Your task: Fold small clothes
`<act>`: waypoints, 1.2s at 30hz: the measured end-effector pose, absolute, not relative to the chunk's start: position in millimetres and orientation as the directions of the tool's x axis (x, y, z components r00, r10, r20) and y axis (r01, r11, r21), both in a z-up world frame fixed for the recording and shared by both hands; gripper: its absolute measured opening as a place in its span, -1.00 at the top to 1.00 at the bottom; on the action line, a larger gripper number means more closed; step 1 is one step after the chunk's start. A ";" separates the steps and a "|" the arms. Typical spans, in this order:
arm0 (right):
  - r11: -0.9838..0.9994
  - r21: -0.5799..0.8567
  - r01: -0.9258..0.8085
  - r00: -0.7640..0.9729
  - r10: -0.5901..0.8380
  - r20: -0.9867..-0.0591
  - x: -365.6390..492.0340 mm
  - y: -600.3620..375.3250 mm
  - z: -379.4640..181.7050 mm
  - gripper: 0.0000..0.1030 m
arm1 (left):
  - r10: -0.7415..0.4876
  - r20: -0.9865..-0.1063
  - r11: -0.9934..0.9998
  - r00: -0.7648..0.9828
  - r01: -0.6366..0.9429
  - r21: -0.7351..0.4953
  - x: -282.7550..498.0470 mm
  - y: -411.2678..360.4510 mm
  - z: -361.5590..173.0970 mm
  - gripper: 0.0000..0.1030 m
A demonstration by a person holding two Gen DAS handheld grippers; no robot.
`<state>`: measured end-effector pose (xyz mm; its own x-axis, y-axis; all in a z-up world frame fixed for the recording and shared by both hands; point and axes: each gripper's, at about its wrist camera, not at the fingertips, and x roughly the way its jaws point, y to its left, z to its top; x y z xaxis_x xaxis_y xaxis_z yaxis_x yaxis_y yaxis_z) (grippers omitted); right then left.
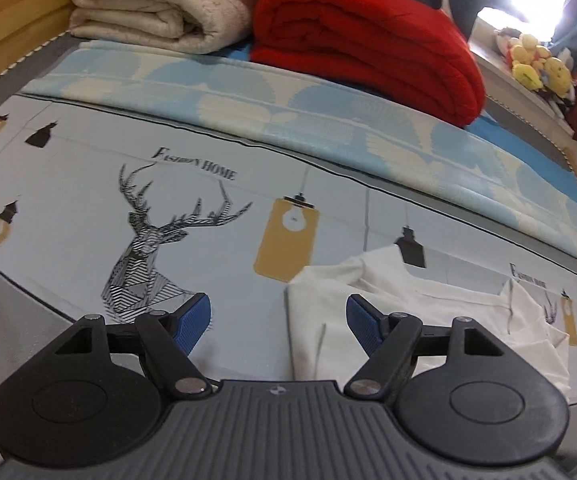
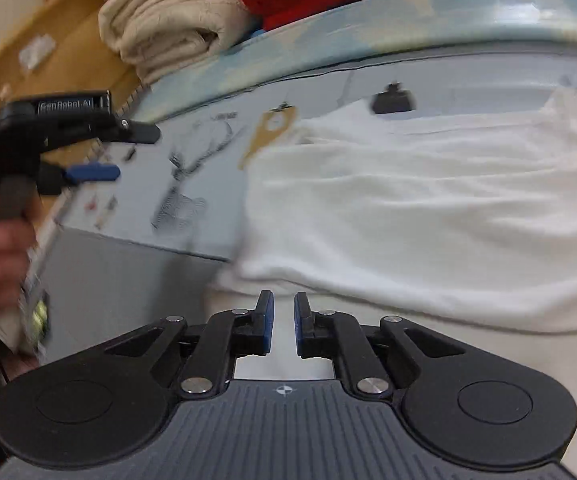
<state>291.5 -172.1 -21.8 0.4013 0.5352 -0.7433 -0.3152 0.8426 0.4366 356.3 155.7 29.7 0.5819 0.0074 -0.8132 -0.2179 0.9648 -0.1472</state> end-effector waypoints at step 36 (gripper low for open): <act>0.854 0.390 0.345 0.691 0.051 -0.721 390.6 -438.6 -61.3 0.90 | -0.055 -0.896 0.997 0.441 -0.023 -0.072 379.8 80.3 -33.8 0.67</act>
